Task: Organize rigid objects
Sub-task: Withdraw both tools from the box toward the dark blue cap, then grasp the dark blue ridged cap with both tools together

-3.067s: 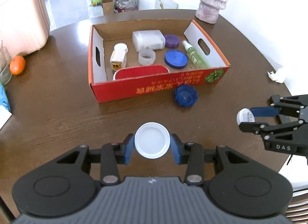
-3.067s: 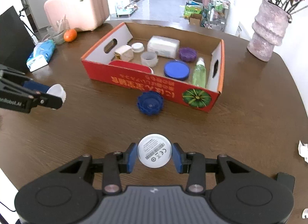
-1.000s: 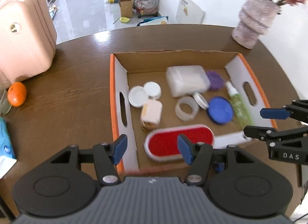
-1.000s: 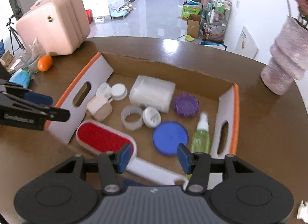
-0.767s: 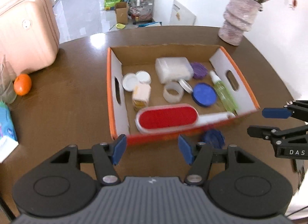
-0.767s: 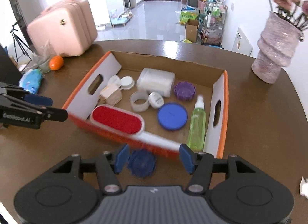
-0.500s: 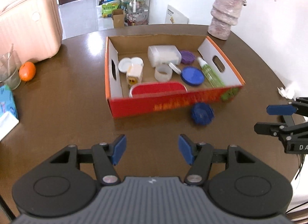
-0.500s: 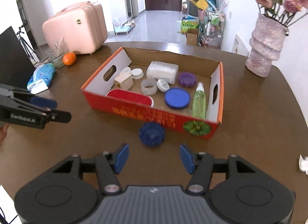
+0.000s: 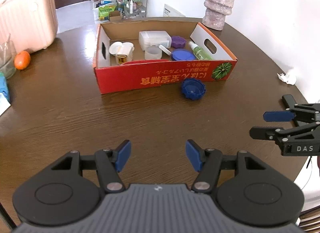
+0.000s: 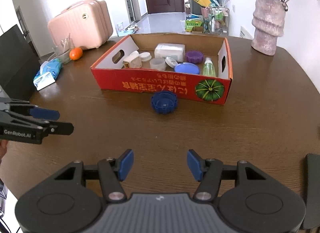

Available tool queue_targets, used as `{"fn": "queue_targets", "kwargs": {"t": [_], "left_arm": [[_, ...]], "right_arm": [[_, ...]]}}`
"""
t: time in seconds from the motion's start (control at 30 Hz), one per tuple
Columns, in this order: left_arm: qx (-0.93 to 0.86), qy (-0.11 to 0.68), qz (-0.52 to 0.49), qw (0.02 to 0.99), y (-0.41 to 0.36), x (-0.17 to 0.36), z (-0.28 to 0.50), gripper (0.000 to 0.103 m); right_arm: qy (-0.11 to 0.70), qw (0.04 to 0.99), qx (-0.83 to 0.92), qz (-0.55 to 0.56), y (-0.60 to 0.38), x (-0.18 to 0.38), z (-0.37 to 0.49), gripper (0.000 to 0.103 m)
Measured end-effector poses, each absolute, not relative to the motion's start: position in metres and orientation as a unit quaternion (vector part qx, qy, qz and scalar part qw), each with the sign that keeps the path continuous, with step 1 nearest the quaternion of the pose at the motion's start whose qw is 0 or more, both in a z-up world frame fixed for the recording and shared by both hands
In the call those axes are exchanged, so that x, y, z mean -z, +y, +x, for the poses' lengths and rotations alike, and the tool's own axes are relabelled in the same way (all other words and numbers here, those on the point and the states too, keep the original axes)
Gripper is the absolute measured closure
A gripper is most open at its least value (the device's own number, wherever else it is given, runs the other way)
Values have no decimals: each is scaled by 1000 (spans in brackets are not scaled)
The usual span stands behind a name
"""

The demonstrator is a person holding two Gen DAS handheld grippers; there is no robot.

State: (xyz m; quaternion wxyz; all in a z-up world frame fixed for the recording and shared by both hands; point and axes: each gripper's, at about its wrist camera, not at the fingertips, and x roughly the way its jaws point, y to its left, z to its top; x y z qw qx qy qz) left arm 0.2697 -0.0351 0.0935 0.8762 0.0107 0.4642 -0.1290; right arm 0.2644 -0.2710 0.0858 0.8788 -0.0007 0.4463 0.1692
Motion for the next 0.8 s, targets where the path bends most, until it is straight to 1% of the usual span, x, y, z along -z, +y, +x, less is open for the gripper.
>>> {"fn": "queue_targets", "kwargs": {"t": [0.17, 0.3, 0.43, 0.67, 0.73, 0.8], "left_arm": [[128, 464, -7, 876, -43, -83, 293, 42], [124, 471, -3, 873, -54, -71, 319, 45], [126, 479, -20, 868, -63, -59, 350, 47], [144, 488, -41, 860, -83, -43, 393, 49], [149, 491, -46, 857, -87, -40, 401, 52], [153, 496, -52, 853, -90, -37, 409, 55]], "right_arm": [[436, 886, -157, 13, -275, -79, 282, 46], [441, 883, -159, 35, -279, -67, 308, 47], [442, 882, -153, 66, -287, -54, 340, 47], [448, 870, -169, 118, -296, -29, 390, 55], [449, 867, -174, 126, -297, -23, 400, 56], [450, 864, -182, 135, -296, -18, 409, 61]]}}
